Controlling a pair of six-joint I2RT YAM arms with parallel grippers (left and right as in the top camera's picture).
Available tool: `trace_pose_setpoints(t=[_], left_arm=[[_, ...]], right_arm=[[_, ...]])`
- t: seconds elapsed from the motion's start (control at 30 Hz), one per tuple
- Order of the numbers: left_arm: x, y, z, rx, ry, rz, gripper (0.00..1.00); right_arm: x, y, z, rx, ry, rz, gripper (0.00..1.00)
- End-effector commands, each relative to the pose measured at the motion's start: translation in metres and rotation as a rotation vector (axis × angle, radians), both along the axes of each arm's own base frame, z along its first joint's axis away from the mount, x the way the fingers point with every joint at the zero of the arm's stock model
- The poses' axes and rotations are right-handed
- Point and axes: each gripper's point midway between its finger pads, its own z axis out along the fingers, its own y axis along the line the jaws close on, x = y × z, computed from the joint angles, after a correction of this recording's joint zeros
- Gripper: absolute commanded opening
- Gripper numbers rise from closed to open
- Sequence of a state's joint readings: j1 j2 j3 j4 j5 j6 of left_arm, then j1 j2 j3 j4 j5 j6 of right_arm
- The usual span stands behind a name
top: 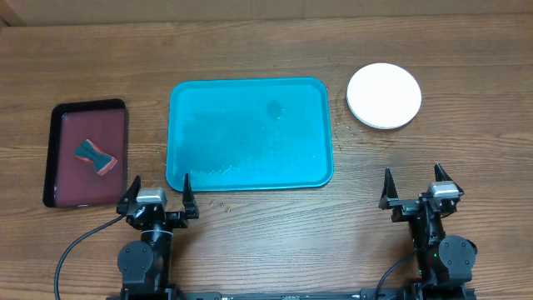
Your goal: Clean dirty plates on tray and stack at the side
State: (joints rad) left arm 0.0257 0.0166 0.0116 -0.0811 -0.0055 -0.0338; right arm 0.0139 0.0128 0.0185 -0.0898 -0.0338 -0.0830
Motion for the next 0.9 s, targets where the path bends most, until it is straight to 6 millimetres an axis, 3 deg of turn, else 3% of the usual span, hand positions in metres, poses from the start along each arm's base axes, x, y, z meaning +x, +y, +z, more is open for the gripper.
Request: trace_pose_setpoints(t=[0.0, 0.87], left_arm=[[-0.0003, 0.0011, 0.0002, 0.011, -0.009, 0.009, 1.00], [-0.0001, -0.0018, 0.0002, 0.012, -0.009, -0.008, 1.00]], right_arm=[[0.0001, -0.0006, -0.0014, -0.007, -0.006, -0.004, 1.00], [0.0001, -0.0006, -0.0014, -0.007, -0.006, -0.004, 1.00]])
